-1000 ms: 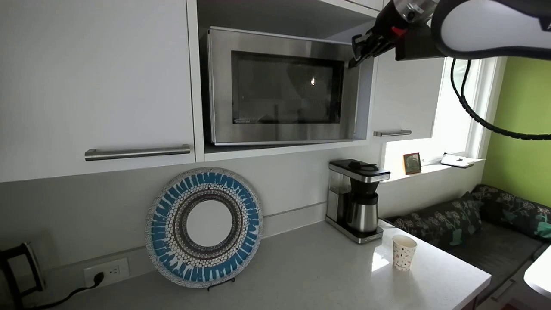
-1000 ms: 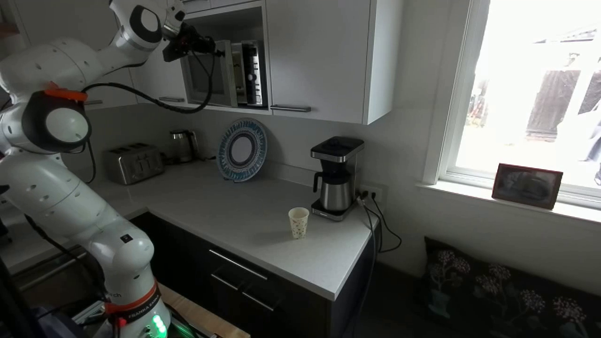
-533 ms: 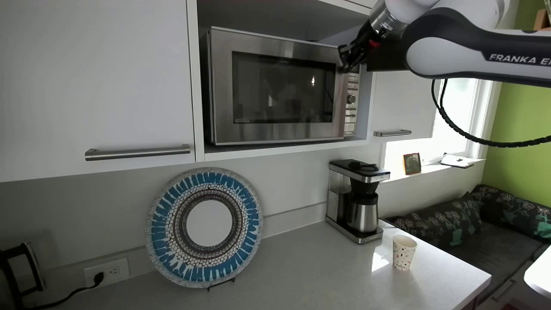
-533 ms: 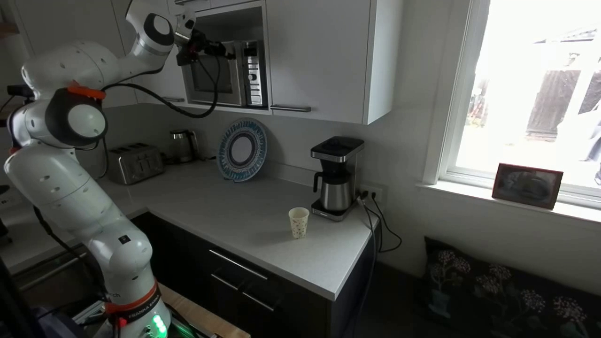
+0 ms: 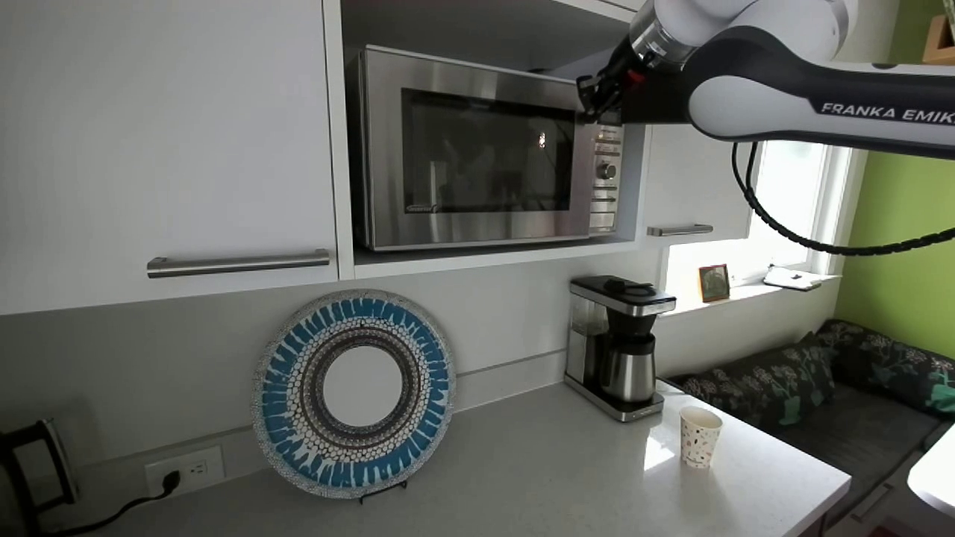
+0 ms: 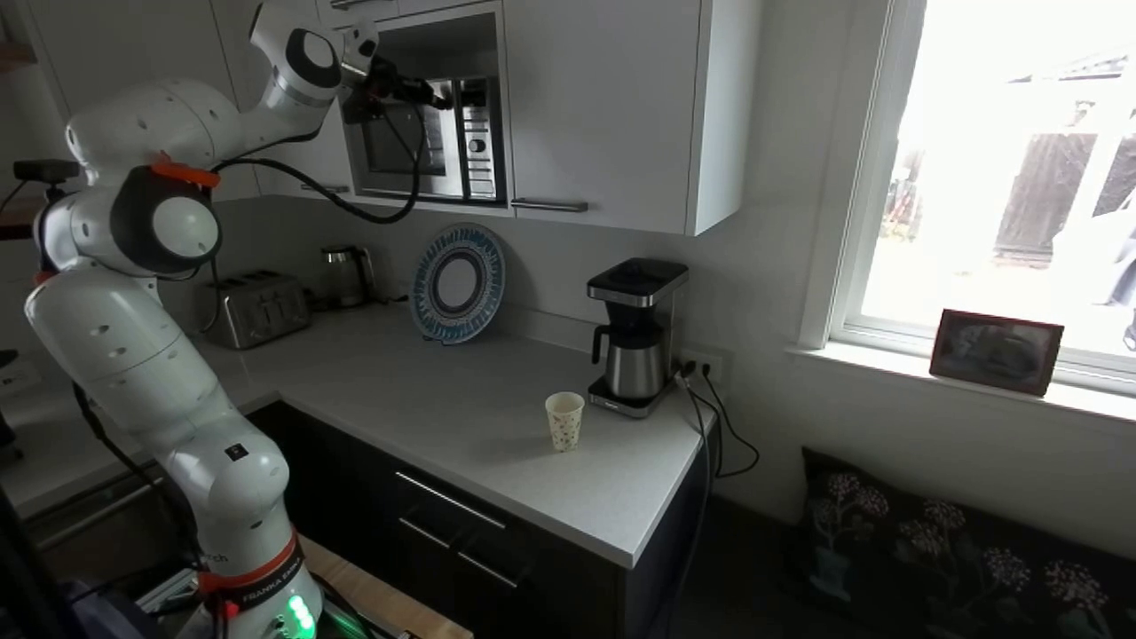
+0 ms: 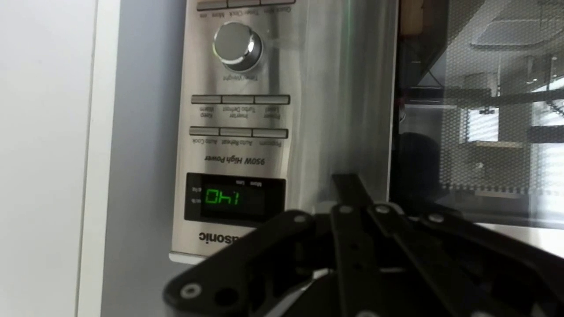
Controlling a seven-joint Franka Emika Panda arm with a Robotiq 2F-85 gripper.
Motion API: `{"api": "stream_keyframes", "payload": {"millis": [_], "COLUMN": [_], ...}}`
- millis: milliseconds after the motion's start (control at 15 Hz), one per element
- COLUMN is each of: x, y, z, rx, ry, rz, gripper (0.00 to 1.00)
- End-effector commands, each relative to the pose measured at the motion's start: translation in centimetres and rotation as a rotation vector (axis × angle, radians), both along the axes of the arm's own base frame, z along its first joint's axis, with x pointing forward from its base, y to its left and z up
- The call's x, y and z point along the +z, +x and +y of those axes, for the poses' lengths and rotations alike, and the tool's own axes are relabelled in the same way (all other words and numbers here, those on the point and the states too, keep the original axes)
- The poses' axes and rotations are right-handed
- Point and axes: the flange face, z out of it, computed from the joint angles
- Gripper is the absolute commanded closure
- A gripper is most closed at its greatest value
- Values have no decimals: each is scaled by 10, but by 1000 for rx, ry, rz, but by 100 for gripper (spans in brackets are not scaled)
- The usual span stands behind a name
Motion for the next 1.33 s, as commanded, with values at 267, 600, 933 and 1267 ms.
{"api": "stream_keyframes", "payload": {"millis": [267, 600, 933, 1267], "x": [-5, -6, 8, 17], "y": [40, 48, 25, 1], "z": [-6, -11, -5, -9], "rx": [48, 65, 43, 1], "ry": [-6, 4, -7, -11], "rz": [-61, -83, -38, 59], "gripper": [100, 100, 72, 36]}}
